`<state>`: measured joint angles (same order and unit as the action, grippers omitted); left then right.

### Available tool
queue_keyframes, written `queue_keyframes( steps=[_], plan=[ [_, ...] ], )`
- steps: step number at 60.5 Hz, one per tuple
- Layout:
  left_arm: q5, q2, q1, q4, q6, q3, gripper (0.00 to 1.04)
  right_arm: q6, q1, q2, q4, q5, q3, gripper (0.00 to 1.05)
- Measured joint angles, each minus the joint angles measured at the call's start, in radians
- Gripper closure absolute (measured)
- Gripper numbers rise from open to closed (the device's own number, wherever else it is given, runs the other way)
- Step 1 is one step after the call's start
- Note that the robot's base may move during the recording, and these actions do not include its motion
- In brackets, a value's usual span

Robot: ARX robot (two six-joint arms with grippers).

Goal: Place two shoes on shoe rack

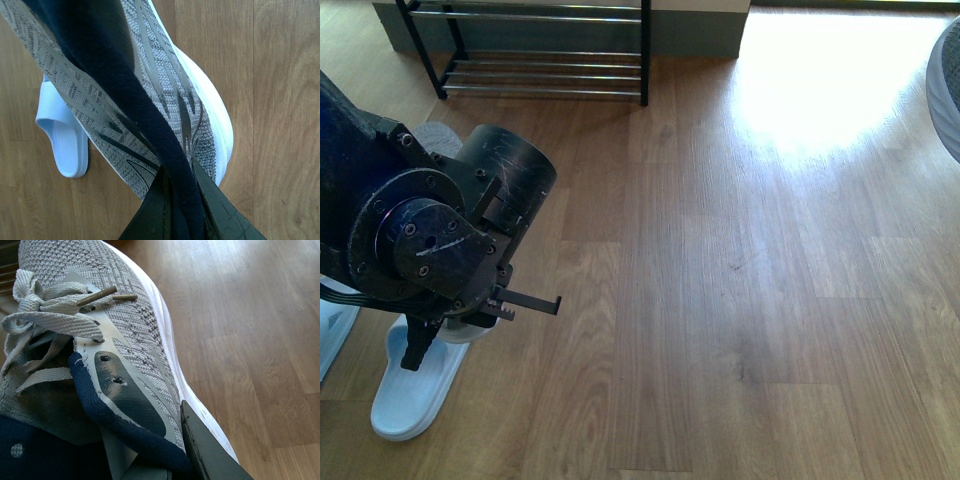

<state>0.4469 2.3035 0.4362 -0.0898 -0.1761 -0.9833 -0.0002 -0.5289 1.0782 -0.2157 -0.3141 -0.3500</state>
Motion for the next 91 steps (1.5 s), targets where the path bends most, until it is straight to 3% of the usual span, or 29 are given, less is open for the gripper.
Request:
queue_keyframes(
  steps=[19, 38, 60, 91],
  plan=[
    [-0.065, -0.1, 0.01, -0.079, 0.063, 0.095, 1.02, 0.0, 0.0, 0.0, 0.0, 0.0, 0.0, 1.04],
    [-0.054, -0.483, 0.005, -0.153, 0.136, 0.322, 1.02, 0.0, 0.0, 0.0, 0.0, 0.0, 0.0, 1.04],
    [-0.051, -1.001, 0.1, -0.042, 0.121, 0.552, 1.02, 0.0, 0.0, 0.0, 0.0, 0.0, 0.0, 1.04],
    [-0.08, -1.153, 0.027, -0.01, 0.106, 0.7, 1.02, 0.0, 0.0, 0.0, 0.0, 0.0, 0.0, 1.04]
  ],
)
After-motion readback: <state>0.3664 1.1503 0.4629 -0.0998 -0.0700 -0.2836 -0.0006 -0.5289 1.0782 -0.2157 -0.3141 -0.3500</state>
